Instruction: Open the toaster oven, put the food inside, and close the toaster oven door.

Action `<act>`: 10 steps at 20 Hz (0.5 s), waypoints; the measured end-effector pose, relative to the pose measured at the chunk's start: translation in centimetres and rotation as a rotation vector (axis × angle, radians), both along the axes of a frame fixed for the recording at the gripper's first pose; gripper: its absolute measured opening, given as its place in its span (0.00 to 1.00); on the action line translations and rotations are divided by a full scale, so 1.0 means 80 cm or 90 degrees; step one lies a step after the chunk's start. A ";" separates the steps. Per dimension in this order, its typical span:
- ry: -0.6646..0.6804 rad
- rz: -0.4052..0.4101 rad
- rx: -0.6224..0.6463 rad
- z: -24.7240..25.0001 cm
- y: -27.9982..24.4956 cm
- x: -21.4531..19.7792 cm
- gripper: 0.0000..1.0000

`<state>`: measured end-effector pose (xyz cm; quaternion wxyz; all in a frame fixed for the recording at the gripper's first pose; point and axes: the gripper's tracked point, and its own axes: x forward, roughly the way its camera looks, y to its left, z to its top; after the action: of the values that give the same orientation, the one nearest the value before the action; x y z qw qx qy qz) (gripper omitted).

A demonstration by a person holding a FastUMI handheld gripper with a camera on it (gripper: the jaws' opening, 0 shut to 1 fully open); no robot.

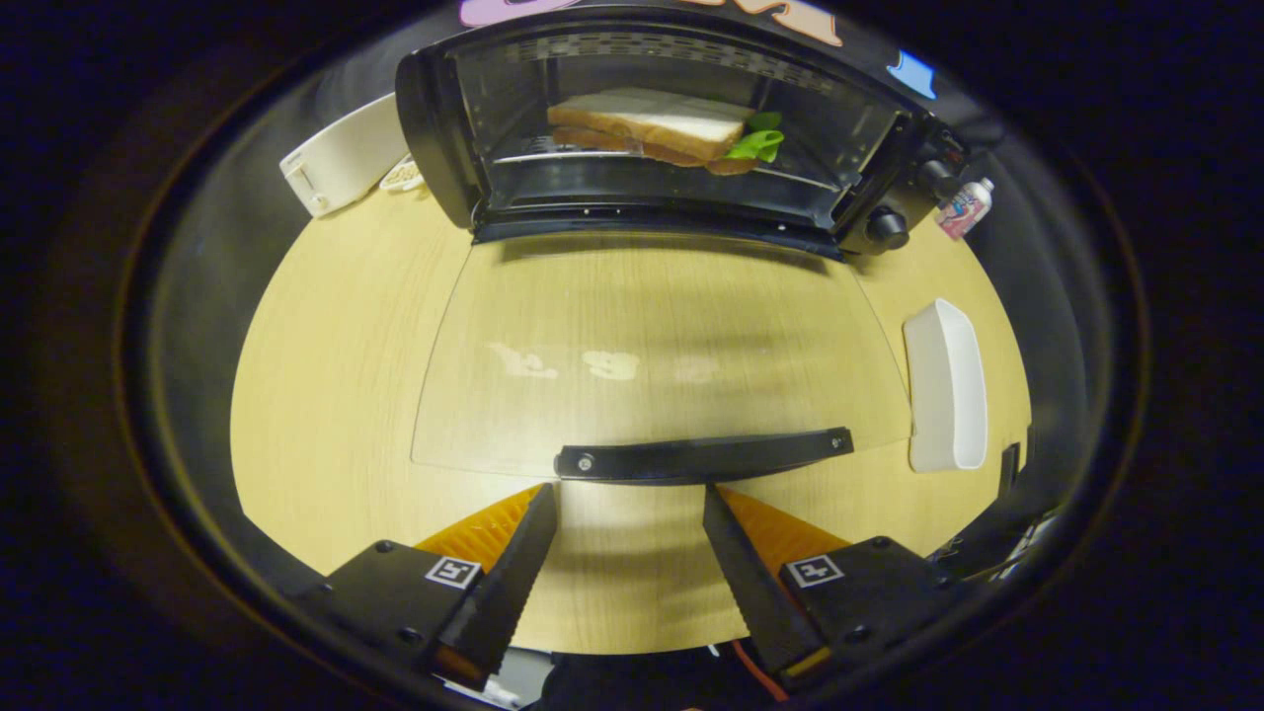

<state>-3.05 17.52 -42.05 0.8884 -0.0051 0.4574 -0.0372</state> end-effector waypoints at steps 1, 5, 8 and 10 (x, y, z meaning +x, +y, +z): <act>-0.005 -0.004 0.004 0.002 0.001 0.001 0.96; -0.031 -0.032 0.030 0.025 0.003 0.010 0.96; -0.023 -0.010 -0.015 0.036 -0.003 0.006 0.96; -0.032 -0.013 -0.028 0.048 -0.004 0.008 0.95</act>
<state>-2.38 17.16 -38.18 0.8989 -0.0188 0.4340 -0.0564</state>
